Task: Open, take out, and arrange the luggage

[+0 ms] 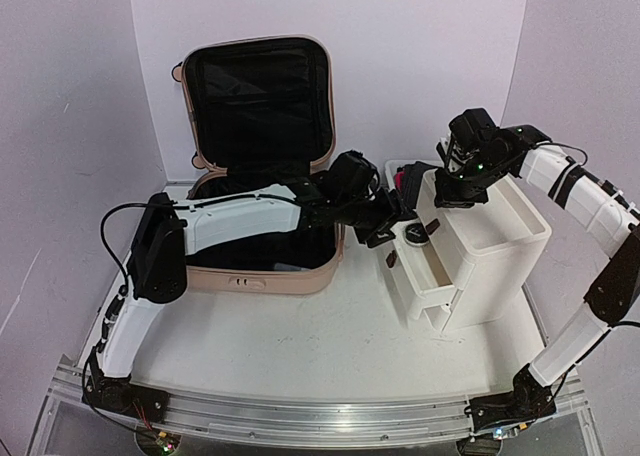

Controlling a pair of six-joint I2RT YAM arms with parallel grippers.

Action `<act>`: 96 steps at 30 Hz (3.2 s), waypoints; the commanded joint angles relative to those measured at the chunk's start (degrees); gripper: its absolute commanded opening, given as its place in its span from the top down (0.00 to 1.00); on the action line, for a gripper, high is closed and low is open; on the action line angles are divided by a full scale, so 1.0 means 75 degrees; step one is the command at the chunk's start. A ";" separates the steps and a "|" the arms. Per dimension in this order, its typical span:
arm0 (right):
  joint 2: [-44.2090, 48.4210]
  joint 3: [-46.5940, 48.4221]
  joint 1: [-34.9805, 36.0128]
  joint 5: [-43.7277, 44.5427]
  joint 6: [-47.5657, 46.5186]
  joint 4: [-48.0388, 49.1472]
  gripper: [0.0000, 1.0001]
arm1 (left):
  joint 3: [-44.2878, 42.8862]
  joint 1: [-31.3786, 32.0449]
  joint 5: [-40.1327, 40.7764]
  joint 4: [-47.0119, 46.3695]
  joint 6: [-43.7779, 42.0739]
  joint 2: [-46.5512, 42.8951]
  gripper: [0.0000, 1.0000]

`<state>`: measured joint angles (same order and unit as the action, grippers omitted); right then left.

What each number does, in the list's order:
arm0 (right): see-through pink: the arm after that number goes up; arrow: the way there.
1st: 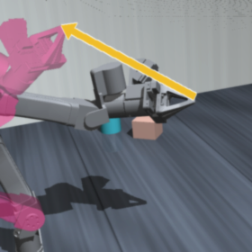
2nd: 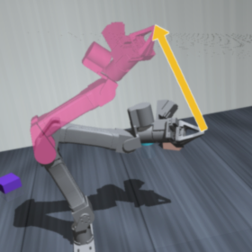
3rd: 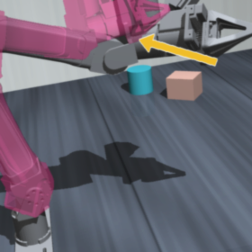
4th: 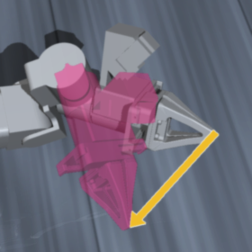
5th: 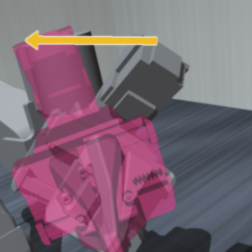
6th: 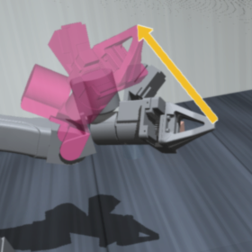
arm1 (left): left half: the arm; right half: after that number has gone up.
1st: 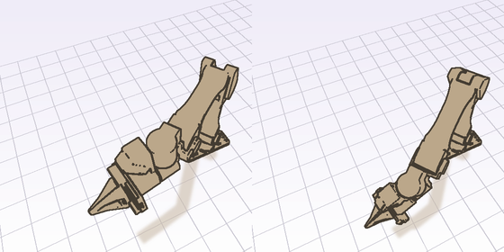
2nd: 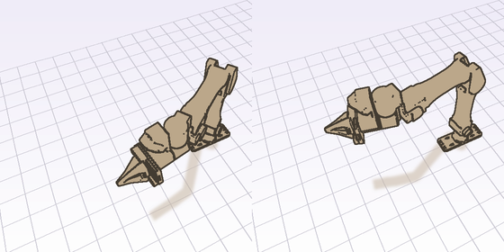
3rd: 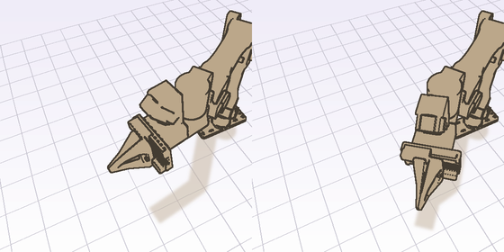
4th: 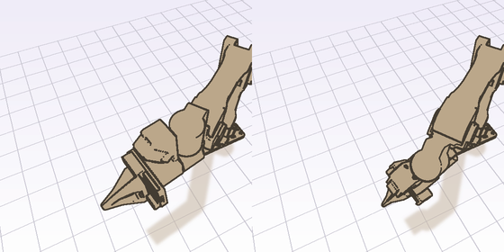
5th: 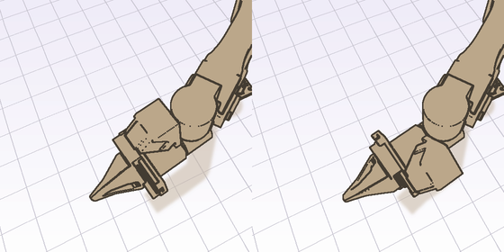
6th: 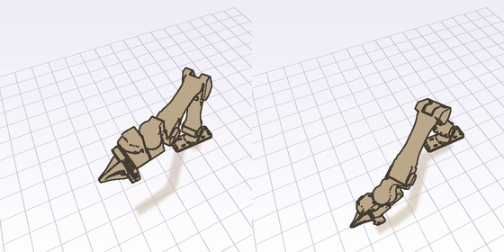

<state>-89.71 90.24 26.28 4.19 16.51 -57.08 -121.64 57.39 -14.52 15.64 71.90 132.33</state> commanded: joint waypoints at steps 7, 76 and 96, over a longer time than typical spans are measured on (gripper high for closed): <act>-0.0428 -0.0200 0.0146 -0.0980 -0.0186 -0.0007 1.00 | -0.0590 -0.0221 0.1864 0.3129 -0.3125 -0.0663 0.72; -0.0309 -0.0070 0.0146 -0.2019 0.0033 0.0005 1.00 | -0.3001 0.0235 -0.0755 -0.0325 -0.0961 0.2660 0.91; 0.0113 0.0695 0.0262 -0.0011 -0.1063 -0.2787 0.57 | 0.1048 0.0023 0.0265 0.1266 -0.5492 -0.1617 0.48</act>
<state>-90.72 95.31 27.46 2.96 10.81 -68.23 -117.08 57.78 -15.70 23.53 39.75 129.40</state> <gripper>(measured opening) 0.370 0.494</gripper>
